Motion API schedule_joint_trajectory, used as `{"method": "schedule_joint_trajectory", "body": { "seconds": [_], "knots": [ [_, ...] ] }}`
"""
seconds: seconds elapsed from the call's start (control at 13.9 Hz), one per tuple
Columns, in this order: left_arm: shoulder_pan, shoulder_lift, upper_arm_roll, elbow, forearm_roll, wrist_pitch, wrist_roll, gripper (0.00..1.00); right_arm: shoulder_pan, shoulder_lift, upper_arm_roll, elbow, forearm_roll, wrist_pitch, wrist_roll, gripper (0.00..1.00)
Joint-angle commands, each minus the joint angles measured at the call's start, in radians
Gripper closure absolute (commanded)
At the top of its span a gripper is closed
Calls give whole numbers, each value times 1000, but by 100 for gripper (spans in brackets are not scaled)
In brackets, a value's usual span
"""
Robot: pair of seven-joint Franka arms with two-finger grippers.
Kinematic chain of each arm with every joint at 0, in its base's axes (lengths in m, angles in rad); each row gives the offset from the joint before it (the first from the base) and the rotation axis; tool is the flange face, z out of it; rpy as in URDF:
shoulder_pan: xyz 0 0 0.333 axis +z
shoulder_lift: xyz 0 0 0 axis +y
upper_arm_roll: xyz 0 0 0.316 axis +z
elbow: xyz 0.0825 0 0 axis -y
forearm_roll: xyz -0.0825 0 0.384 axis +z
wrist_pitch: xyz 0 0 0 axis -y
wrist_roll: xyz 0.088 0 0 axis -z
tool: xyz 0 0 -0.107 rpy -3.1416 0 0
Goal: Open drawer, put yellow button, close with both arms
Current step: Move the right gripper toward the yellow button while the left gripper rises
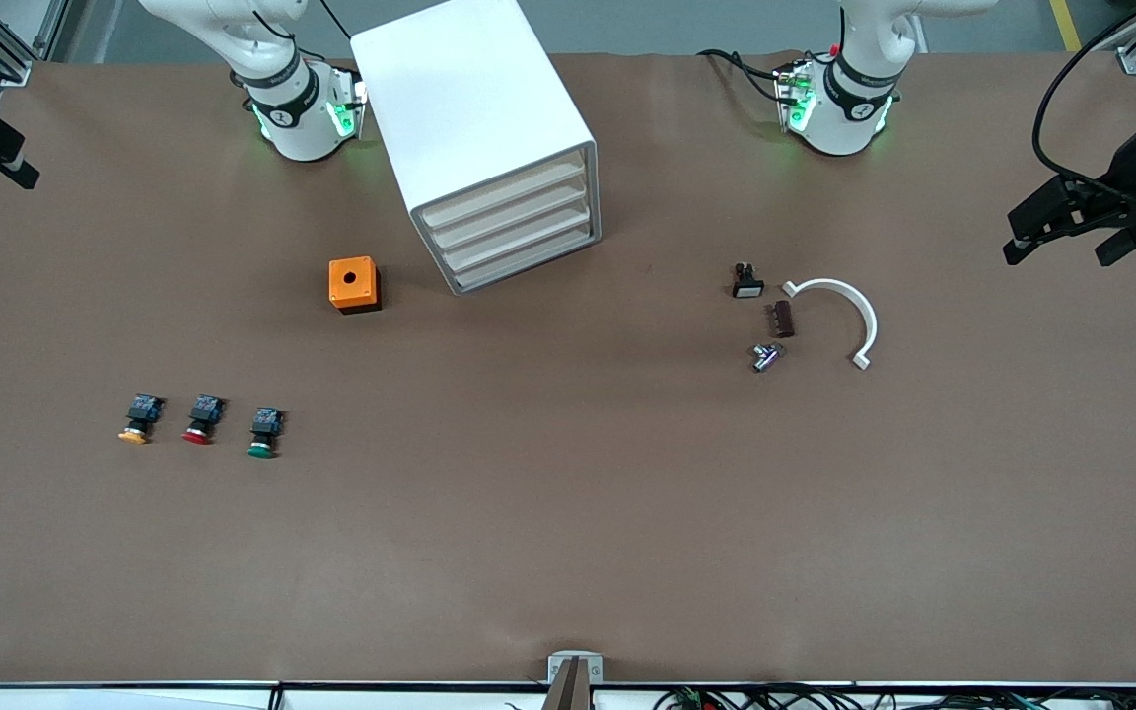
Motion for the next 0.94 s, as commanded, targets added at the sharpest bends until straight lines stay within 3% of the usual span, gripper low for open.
{"method": "schedule_joint_trajectory", "body": {
  "seconds": [0.0,0.29,0.5,0.86],
  "knots": [
    [-8,15,4,32,5,-25,-1,0,-21,-12,14,-7,5,-3,-14,0],
    [1,33,10,32,-9,-25,-16,0,-22,-11,14,-4,5,1,-15,0],
    [-7,88,11,26,-1,-25,-157,0,-30,21,11,25,5,-5,-12,0],
    [-17,236,6,30,5,17,-387,0,-25,175,12,33,1,9,-14,0]
  ]
}}
